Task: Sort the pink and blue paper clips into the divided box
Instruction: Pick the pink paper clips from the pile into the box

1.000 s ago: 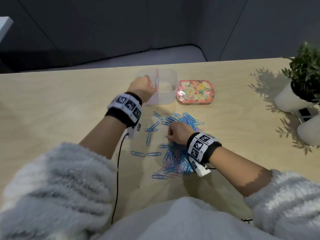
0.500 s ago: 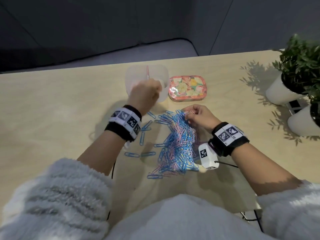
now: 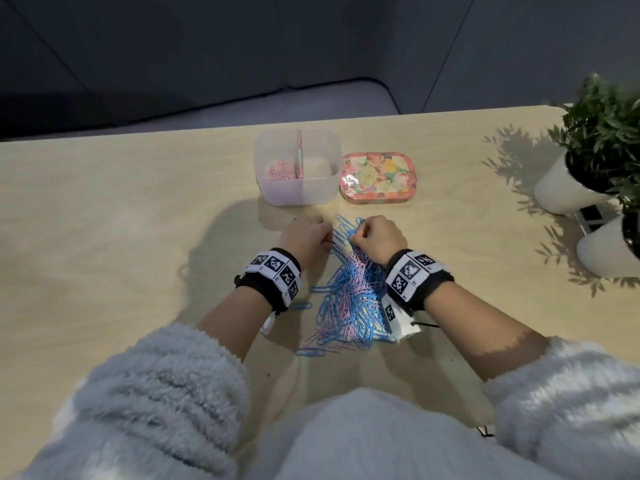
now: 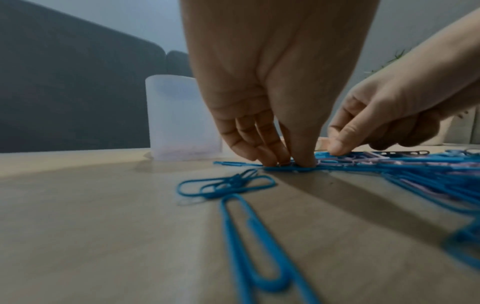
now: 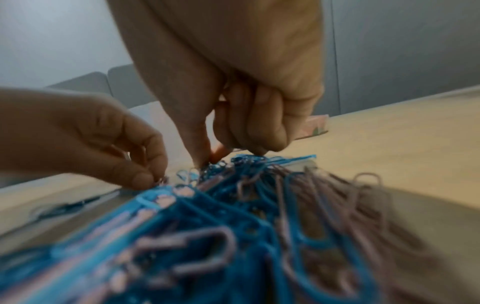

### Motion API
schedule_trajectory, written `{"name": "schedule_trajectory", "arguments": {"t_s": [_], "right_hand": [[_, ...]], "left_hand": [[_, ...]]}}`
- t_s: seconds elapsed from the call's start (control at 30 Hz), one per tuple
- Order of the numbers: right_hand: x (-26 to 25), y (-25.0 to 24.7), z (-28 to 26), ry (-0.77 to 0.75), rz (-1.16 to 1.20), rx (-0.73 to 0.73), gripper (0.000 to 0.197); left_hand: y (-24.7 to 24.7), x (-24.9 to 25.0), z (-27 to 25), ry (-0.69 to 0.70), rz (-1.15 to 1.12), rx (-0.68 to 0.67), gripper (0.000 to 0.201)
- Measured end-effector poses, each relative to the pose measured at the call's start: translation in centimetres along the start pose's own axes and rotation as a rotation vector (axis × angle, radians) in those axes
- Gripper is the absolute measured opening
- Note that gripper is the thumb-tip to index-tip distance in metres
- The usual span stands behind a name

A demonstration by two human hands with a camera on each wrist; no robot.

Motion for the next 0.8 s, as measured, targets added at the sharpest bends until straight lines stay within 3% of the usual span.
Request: {"name": "schedule_trajectory", "arguments": {"t_s": [0.17, 0.33, 0.5, 0.63, 0.8], "right_hand": [[-2.4, -1.2, 0.0, -0.036, 0.323, -0.062, 0.026], [-9.9, -2.1, 0.5, -0.076, 0.563, -0.256, 0.028], [-16.6, 0.3, 4.1, -0.151, 0.569, -0.223, 0.030], [-17.7, 2.4, 5.8, -0.113, 0.458, -0.163, 0.033], [-17.8, 3.9, 6.1, -0.078, 0.724, -0.155, 0.031]], "left_hand": [[0.3, -1.5, -1.9, -0.030, -0.167, -0.005, 0.013], [0.2, -3.5, -4.5, -0.168, -0.418, 0.084, 0.017], [-0.2, -4.2, -6.4, -0.173, -0.480, 0.120, 0.015], [-2.1, -5.2, -6.8, -0.189, -0.459, 0.185, 0.013], [-4.8, -7.1, -5.8, -0.314, -0.524, 0.314, 0.012]]}}
Point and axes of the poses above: each hand's wrist, its own z-axis towards the middle knuckle, its own y-axis out of the palm, x = y × z, the point moved 4 cm from there along z, towards the middle knuckle, and after that the axes turned 12 degrees about z, right-handed, at the moved point
